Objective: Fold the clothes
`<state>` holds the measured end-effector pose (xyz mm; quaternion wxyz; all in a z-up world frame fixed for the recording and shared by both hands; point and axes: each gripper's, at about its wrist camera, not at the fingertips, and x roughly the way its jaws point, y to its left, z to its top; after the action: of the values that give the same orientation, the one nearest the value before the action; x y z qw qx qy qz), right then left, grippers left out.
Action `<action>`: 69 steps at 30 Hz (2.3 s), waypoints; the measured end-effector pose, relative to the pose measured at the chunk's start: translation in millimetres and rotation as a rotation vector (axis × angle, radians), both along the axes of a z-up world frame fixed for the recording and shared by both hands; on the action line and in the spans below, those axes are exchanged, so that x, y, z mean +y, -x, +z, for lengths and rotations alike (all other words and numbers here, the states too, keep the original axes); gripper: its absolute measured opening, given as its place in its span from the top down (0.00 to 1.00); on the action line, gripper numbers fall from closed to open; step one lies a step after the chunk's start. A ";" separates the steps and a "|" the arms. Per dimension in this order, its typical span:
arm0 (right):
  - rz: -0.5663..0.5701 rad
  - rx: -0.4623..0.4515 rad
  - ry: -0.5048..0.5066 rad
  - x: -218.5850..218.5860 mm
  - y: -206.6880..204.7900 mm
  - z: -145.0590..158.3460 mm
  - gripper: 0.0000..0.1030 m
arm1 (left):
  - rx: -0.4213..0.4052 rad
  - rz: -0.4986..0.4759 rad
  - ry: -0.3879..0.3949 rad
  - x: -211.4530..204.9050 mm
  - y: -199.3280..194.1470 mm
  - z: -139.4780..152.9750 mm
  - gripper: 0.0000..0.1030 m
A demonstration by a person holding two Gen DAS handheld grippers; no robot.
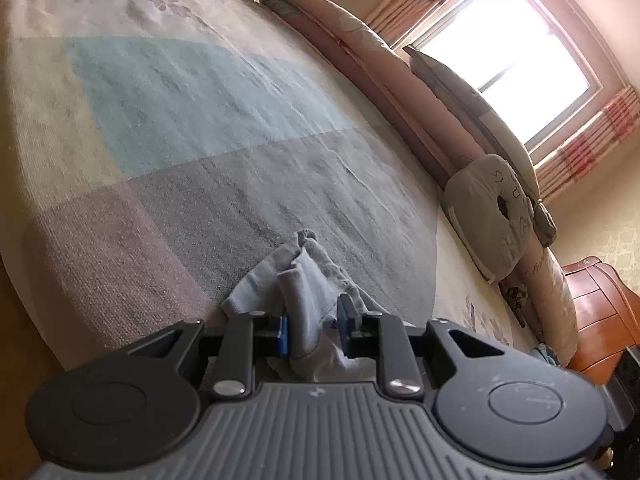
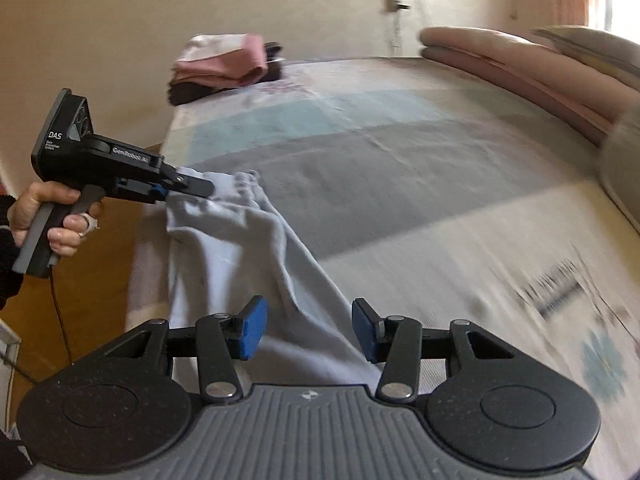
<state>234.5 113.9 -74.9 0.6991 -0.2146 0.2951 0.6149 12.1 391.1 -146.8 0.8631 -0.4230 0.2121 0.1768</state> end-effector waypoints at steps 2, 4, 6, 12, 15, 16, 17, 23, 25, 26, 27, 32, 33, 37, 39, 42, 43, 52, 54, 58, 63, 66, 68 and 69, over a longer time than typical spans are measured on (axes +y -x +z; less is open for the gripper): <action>0.019 0.016 0.010 11.2 -2.5 -3.7 0.49 | -0.002 0.001 -0.012 -0.7 -0.2 -0.1 0.82; 0.034 0.039 0.025 21.0 -5.9 -7.8 0.51 | -0.003 0.005 -0.028 -2.0 -0.9 0.4 0.82; 0.041 0.066 0.065 28.9 -8.7 -13.1 0.97 | -0.009 0.020 -0.065 -5.4 -0.1 2.5 0.87; 0.020 0.027 0.064 32.2 -10.1 -8.1 0.96 | -0.076 0.081 -0.166 -14.2 7.5 9.2 0.94; 0.004 0.017 0.088 37.0 -12.7 -10.4 0.96 | -0.036 0.069 -0.092 -8.2 1.1 -5.8 0.94; 0.001 0.022 0.103 38.3 -13.7 -13.2 0.96 | -0.041 0.070 -0.072 -6.5 2.0 -10.9 0.94; -0.001 0.027 0.117 39.6 -14.7 -16.1 0.96 | -0.056 0.074 -0.065 -5.4 4.0 -12.6 0.94; -0.034 0.049 0.107 34.6 -18.4 -14.8 0.96 | -0.003 0.086 -0.157 -2.9 2.9 0.7 0.92; -0.057 -0.004 0.101 30.8 -12.8 -9.8 0.83 | 0.034 0.090 -0.212 -3.7 1.7 8.3 0.86; -0.062 -0.037 0.088 25.6 -8.0 -5.2 0.77 | 0.052 0.092 -0.240 -4.0 1.2 12.1 0.85; -0.067 -0.070 0.076 20.5 -3.3 -0.6 0.77 | 0.072 0.093 -0.269 -4.5 0.6 16.1 0.83; 0.045 -0.141 0.070 -18.9 34.5 15.2 0.77 | 0.167 0.003 -0.462 -23.0 -5.2 45.6 0.61; 0.083 -0.139 0.084 -27.4 44.9 13.5 0.77 | 0.183 -0.039 -0.500 -31.0 -9.4 48.2 0.56; 0.204 -0.136 0.153 -55.2 85.1 -1.8 0.78 | 0.237 -0.193 -0.619 -62.2 -32.0 47.7 0.51; 0.228 -0.155 0.185 -62.5 100.7 -11.6 0.78 | 0.261 -0.232 -0.643 -70.3 -41.7 41.7 0.51; 0.182 -0.225 0.214 -62.8 106.8 -22.1 0.87 | 0.286 -0.246 -0.617 -68.7 -52.2 35.0 0.51; 0.174 -0.228 0.209 -63.3 106.5 -21.7 0.91 | 0.290 -0.245 -0.602 -66.9 -52.2 33.6 0.51; 0.166 -0.181 0.229 -79.2 101.2 -15.1 0.98 | 0.313 -0.251 -0.593 -63.6 -48.6 30.3 0.50; 0.172 -0.171 0.241 -82.6 100.7 -15.8 0.99 | 0.314 -0.248 -0.604 -64.8 -47.7 33.6 0.50; 0.183 -0.152 0.264 -89.4 99.7 -17.1 0.99 | 0.277 -0.246 -0.614 -64.4 -44.6 43.0 0.45; 0.173 -0.180 0.200 -80.6 103.9 -1.2 0.93 | 0.294 -0.243 -0.610 -57.5 -50.9 48.1 0.43; 0.183 -0.206 0.140 -57.1 109.1 5.4 0.88 | 0.310 -0.289 -0.598 -58.9 -56.6 50.6 0.41; 0.197 -0.226 0.110 -35.0 113.1 4.9 0.84 | 0.324 -0.311 -0.602 -62.3 -58.7 51.2 0.39; 0.201 -0.223 0.107 -24.2 113.0 1.4 0.84 | 0.331 -0.320 -0.605 -64.2 -59.5 51.3 0.37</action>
<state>121.5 89.7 -73.4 0.6502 -0.3471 0.2249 0.6373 71.5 326.9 -95.5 0.9197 -0.0763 0.3503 0.1601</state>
